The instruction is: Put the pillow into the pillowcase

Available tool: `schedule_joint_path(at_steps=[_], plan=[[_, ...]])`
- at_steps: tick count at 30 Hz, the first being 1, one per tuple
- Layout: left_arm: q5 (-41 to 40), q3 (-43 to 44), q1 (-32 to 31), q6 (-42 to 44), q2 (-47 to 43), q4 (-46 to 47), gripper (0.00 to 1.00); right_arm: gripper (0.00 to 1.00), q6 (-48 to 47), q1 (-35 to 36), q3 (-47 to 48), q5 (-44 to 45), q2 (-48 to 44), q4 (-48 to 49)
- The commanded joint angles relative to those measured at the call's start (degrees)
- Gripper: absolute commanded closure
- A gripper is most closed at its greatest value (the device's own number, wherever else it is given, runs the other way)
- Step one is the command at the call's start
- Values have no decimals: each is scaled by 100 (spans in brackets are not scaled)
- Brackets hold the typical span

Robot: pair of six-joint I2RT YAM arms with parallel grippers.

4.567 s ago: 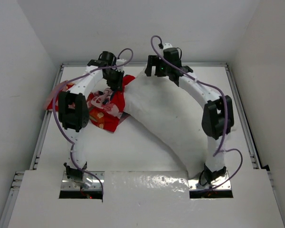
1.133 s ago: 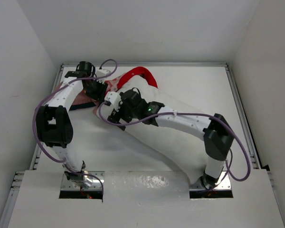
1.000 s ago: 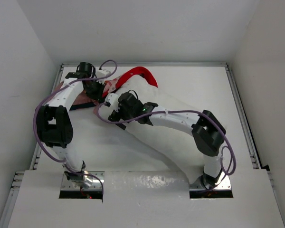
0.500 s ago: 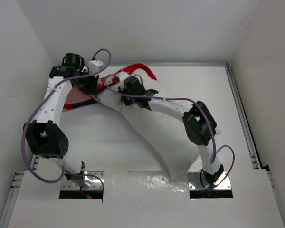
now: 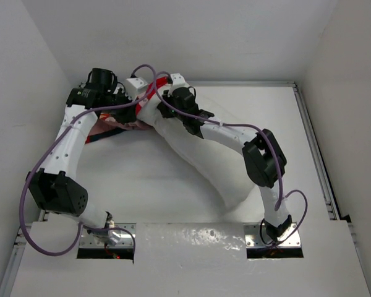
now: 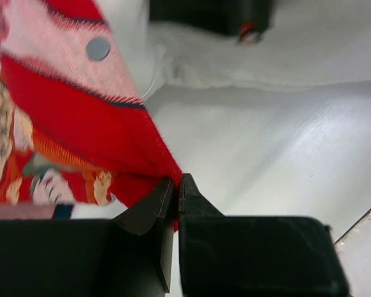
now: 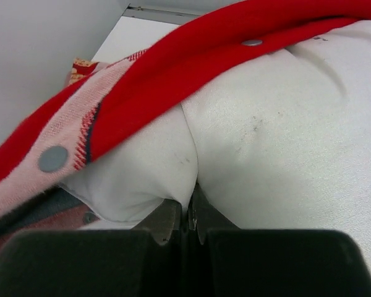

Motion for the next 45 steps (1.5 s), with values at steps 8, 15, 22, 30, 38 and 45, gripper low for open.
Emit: schedule_joint_path(at_steps=[8, 15, 22, 30, 38, 45], plan=[[2308, -380, -490, 100, -379, 568, 100, 100, 1130, 153, 792, 773, 507, 968], [4660, 439, 2, 1338, -72, -1318, 74, 92, 1705, -234, -647, -833, 535, 2418], [3498, 16, 90, 1411, 375, -1569, 30, 31, -305, -296, -1229, -2001, -781, 1076], [1049, 2116, 125, -1822, 1385, 1322, 85, 100, -1689, -594, -1053, -2372, -1821, -1685], [-1053, 4130, -718, -1965, 3698, 1814, 41, 29, -1021, -1851, -211, -2522, -1121, -1626], [-3259, 4165, -930, -2254, 4384, 2914, 47, 6, -687, -2159, 2010, -2382, 829, -1740]])
